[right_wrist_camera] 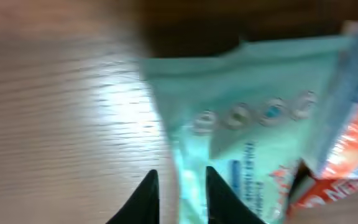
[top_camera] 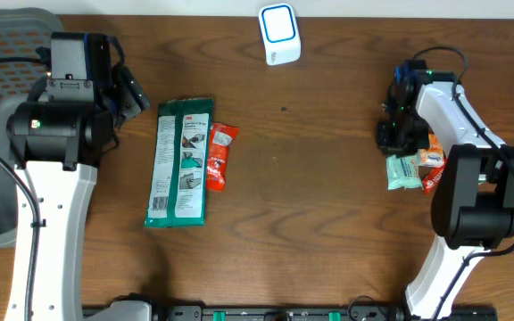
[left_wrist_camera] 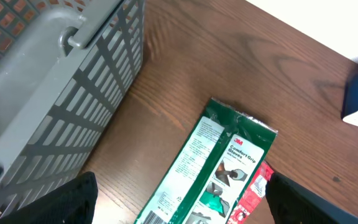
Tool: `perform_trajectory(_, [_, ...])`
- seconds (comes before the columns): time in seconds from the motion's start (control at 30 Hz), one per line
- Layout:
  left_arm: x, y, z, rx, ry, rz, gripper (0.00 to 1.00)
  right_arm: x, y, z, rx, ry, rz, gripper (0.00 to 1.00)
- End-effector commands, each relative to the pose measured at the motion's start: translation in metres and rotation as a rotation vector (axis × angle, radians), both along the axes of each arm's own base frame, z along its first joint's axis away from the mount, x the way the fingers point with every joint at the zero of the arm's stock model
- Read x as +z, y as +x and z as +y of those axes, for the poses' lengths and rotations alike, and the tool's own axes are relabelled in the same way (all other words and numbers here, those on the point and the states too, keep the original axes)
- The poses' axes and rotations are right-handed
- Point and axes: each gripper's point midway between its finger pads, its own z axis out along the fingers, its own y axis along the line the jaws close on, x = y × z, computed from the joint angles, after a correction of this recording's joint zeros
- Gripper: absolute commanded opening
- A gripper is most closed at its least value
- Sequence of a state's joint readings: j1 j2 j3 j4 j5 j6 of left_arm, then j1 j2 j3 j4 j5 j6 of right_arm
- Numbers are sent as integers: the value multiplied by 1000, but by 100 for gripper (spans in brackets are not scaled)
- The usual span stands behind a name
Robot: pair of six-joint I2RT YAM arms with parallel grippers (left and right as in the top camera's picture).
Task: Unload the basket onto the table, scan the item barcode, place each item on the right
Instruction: 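Carry the wipes packet to the right edge and release it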
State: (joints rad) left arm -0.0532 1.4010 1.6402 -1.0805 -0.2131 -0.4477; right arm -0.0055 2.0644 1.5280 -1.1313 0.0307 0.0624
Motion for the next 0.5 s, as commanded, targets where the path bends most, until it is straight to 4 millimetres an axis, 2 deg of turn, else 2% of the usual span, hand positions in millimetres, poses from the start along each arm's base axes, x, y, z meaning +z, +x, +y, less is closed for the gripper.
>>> perform_trajectory(0.0, [5, 1, 3, 10, 11, -10, 87, 14, 1, 22, 39, 79, -22, 24])
perform_trajectory(0.2, [5, 1, 3, 10, 11, -10, 87, 2, -11, 17, 42, 52, 15, 21])
perform_trajectory(0.47, [5, 1, 3, 10, 11, -10, 87, -16, -17, -9, 23, -63, 15, 22])
